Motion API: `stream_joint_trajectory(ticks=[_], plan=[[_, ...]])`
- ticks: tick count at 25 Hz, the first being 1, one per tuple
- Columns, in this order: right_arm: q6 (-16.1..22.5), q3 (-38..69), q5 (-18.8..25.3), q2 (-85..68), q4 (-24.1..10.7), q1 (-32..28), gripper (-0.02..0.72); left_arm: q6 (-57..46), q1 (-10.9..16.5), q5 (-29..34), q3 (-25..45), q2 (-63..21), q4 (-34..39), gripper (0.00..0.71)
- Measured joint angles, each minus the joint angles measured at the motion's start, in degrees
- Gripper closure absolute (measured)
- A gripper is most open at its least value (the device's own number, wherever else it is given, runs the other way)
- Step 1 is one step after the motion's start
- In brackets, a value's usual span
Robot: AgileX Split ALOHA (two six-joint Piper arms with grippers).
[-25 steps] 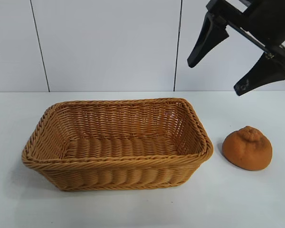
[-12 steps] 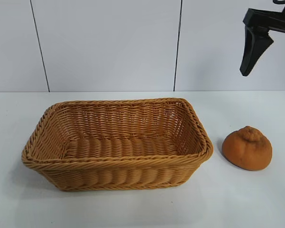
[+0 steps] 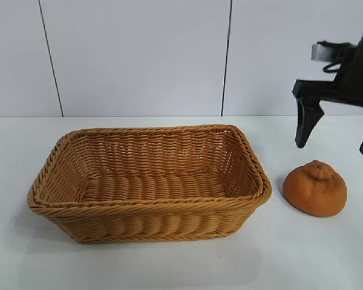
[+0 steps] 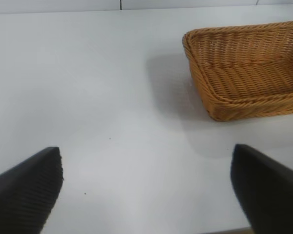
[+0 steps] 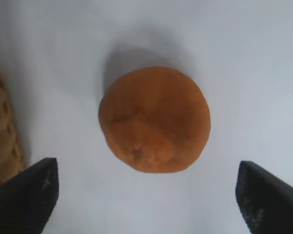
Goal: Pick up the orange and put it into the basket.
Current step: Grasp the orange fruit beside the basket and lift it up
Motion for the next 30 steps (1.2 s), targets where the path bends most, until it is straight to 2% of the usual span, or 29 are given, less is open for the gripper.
stream_joint_trajectory(ticks=[4, 9, 11, 15, 17, 23, 30], plan=[[0.00, 0.00, -2.57, 5.08, 0.05, 0.00, 0.029, 0.00, 0.00, 0.00, 0.00, 0.00, -0.04, 0.045], [0.00, 0.00, -2.93, 8.08, 0.05, 0.00, 0.052, 0.00, 0.00, 0.00, 0.00, 0.00, -0.04, 0.045], [0.00, -0.06, -2.93, 8.08, 0.00, 0.00, 0.164, 0.00, 0.00, 0.00, 0.00, 0.00, -0.04, 0.045], [0.00, -0.11, -2.08, 8.08, 0.00, 0.00, 0.521, 0.00, 0.00, 0.00, 0.00, 0.00, -0.04, 0.045], [-0.11, -0.46, -0.90, 7.86, 0.00, 0.00, 0.658, 0.00, 0.00, 0.00, 0.00, 0.00, -0.04, 0.045], [-1.20, -0.54, 0.74, 4.70, 0.00, 0.00, 0.666, 0.00, 0.00, 0.00, 0.00, 0.00, -0.04, 0.045], [-1.20, -0.37, 2.08, -6.24, -0.21, 0.00, 0.666, -0.05, 0.00, 0.00, 0.00, 0.00, -0.04, 0.045]])
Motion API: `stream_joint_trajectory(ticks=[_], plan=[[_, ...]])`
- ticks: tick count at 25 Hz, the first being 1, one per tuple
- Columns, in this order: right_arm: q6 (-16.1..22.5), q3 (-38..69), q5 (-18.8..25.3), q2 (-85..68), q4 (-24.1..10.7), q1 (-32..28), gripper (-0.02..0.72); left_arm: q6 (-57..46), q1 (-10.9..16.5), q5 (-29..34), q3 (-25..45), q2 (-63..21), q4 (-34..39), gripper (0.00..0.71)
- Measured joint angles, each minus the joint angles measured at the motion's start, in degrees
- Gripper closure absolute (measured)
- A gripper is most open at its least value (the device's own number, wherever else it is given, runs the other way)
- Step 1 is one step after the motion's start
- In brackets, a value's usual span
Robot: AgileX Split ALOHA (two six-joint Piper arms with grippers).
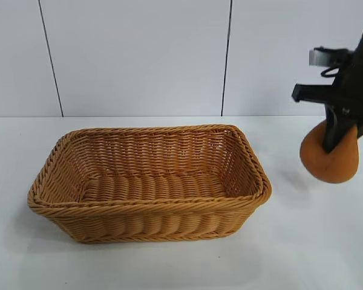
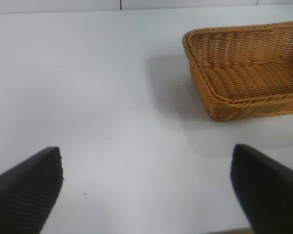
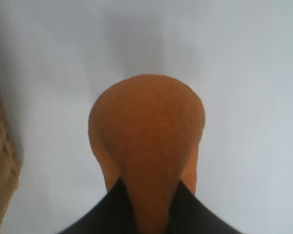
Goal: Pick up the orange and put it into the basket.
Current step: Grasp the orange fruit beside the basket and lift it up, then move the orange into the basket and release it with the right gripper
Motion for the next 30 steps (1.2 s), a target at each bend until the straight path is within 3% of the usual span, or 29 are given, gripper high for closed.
stream_joint_trajectory(ticks=[4, 11, 19, 24, 30], plan=[[0.00, 0.00, 0.21, -4.94, 0.72, 0.00, 0.666, 0.00, 0.00, 0.00, 0.00, 0.00, 0.00, 0.045], [0.00, 0.00, -1.07, -8.10, 6.76, 3.57, 0.666, 0.00, 0.00, 0.00, 0.00, 0.00, 0.00, 0.045], [0.00, 0.11, -10.51, -8.10, 13.58, 17.11, 0.666, 0.00, 0.00, 0.00, 0.00, 0.00, 0.00, 0.045], [0.00, 0.11, -16.06, -6.58, 14.61, 24.52, 0.666, 0.00, 0.00, 0.00, 0.00, 0.00, 0.00, 0.045], [0.00, 0.11, -20.90, -0.43, 14.85, 28.50, 0.666, 0.00, 0.00, 0.00, 0.00, 0.00, 0.00, 0.045]])
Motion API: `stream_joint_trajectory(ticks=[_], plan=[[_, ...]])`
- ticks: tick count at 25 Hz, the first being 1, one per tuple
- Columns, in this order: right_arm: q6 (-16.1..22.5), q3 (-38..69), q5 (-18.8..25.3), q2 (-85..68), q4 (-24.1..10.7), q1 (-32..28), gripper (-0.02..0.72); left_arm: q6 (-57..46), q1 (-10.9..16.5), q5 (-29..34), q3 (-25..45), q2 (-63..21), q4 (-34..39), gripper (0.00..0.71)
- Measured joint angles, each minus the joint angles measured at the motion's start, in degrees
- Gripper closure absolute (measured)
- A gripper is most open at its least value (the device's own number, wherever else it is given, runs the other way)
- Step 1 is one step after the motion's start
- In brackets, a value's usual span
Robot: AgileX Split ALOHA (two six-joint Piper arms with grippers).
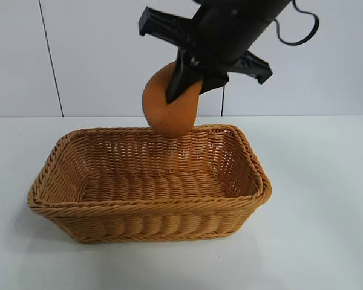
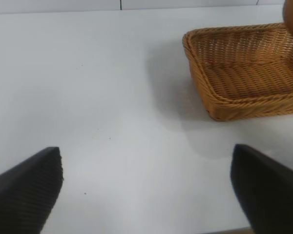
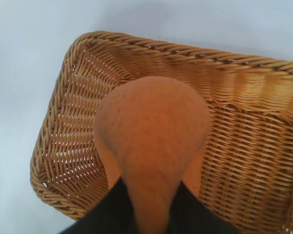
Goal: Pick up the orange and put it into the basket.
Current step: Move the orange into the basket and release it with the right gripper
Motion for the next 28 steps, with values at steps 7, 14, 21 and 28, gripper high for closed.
stream_joint_trajectory(ticks=[7, 14, 21, 28], plan=[[0.00, 0.06, -2.72, 8.84, 0.05, 0.32, 0.666, 0.00, 0.00, -0.05, 0.00, 0.00, -0.02, 0.045], [0.00, 0.06, -3.16, 10.73, 0.11, 0.32, 0.582, 0.00, 0.00, -0.05, 0.00, 0.00, -0.02, 0.045], [0.00, 0.06, 1.41, 9.84, -0.55, 0.32, 0.095, 0.00, 0.00, -0.05, 0.00, 0.00, -0.02, 0.045], [4.79, -8.94, 15.94, 7.67, -9.77, 0.32, 0.060, 0.00, 0.00, 0.00, 0.00, 0.00, -0.02, 0.045]])
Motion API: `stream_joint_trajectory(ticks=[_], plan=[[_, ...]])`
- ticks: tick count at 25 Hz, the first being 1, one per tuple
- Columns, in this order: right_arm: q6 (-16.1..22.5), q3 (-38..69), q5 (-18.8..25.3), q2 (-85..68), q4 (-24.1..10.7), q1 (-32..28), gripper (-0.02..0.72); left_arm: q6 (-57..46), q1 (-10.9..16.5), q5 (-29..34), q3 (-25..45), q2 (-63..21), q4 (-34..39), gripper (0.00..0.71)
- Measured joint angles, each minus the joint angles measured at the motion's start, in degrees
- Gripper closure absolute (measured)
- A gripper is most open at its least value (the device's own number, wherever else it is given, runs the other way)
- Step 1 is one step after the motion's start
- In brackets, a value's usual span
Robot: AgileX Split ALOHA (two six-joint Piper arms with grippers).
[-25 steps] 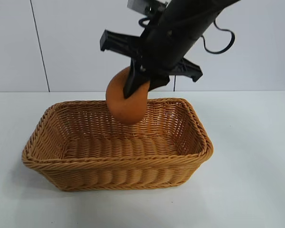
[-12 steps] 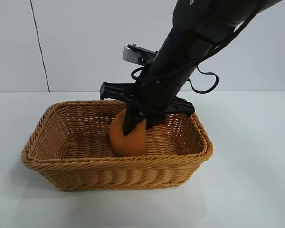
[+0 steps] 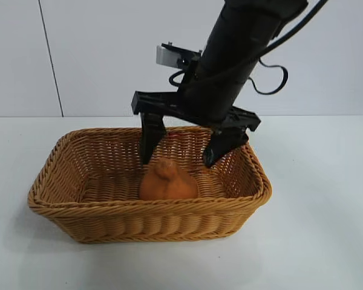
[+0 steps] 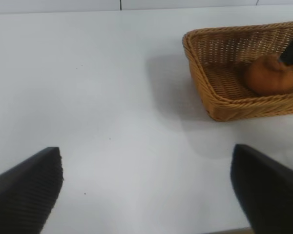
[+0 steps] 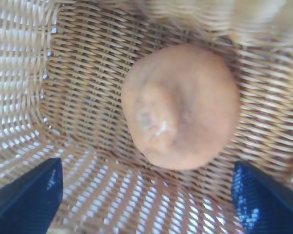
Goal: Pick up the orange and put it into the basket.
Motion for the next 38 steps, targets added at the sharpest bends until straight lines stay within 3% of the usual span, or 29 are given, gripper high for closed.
stream_joint_trajectory(ticks=[5, 9, 12, 29, 38], plan=[[2.52, -10.83, 12.71, -0.07, -7.56, 0.00, 0.060, 0.00, 0.00, 0.00, 0.00, 0.00, 0.00, 0.045], [4.56, -16.02, 17.07, -0.25, -14.42, -0.19, 0.060, 0.00, 0.00, 0.00, 0.00, 0.00, 0.00, 0.045], [4.81, -17.13, 18.84, -0.25, -16.45, -2.31, 0.060, 0.00, 0.00, 0.00, 0.00, 0.00, 0.00, 0.045], [1.06, -17.13, 19.15, -0.25, -17.65, -34.31, 0.060, 0.00, 0.00, 0.00, 0.00, 0.00, 0.00, 0.045], [-1.89, -11.90, 19.20, -5.26, -15.17, -36.44, 0.060, 0.00, 0.00, 0.00, 0.00, 0.00, 0.00, 0.045]])
